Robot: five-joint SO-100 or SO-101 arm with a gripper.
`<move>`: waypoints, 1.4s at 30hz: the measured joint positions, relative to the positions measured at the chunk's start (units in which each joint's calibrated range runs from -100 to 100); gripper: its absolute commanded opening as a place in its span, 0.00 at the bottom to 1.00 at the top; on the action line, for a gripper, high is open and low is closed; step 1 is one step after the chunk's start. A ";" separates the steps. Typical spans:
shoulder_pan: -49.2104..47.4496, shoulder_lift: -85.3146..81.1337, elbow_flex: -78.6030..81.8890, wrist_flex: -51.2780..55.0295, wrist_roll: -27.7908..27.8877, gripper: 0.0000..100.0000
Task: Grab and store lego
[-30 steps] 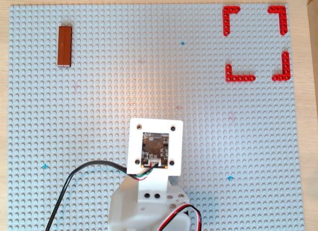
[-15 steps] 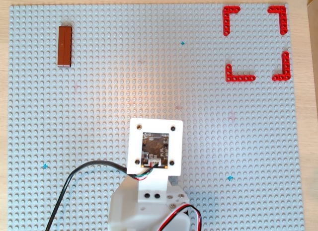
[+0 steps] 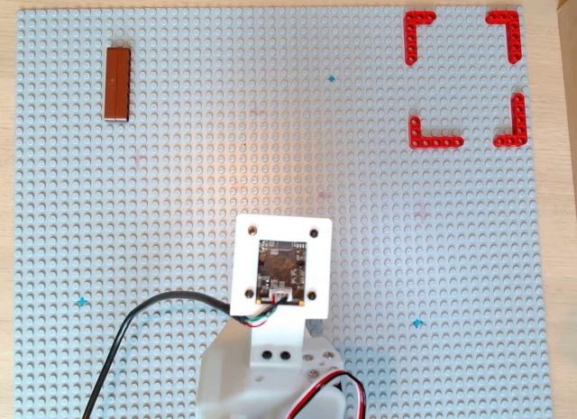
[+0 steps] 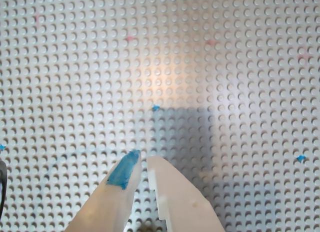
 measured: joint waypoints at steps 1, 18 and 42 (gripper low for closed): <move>0.00 0.00 0.00 0.00 0.00 0.02; 0.00 0.00 0.00 0.00 -0.10 0.02; -11.17 7.66 4.15 -30.35 -10.43 0.02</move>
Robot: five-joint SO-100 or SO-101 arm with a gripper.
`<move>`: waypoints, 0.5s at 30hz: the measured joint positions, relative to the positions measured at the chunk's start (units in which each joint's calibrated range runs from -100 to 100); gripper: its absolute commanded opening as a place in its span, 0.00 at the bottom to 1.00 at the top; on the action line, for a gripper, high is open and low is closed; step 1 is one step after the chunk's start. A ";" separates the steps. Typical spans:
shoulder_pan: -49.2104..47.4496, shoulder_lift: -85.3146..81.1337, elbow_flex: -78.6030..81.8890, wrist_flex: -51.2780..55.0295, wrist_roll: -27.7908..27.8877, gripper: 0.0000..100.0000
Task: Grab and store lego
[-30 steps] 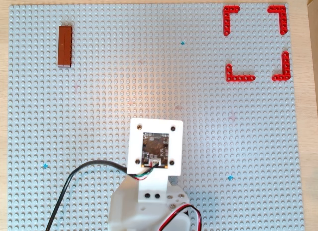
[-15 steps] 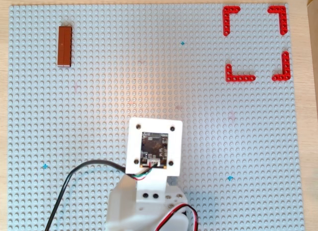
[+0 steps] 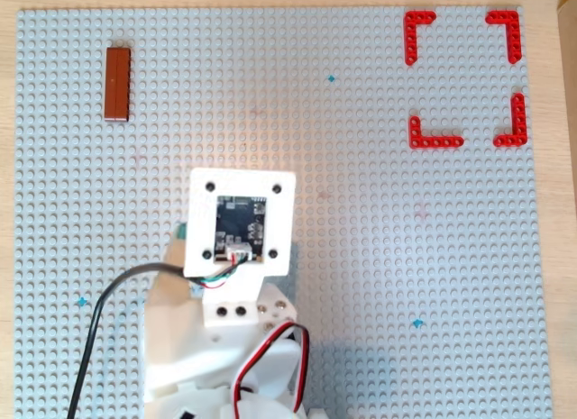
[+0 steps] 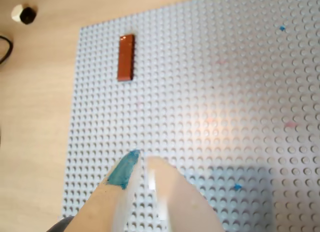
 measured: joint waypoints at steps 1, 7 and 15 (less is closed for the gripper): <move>-0.22 2.61 0.00 -2.77 -0.05 0.02; -2.38 25.34 -10.09 -8.30 -0.31 0.02; -5.81 59.85 -41.19 -4.84 -0.67 0.02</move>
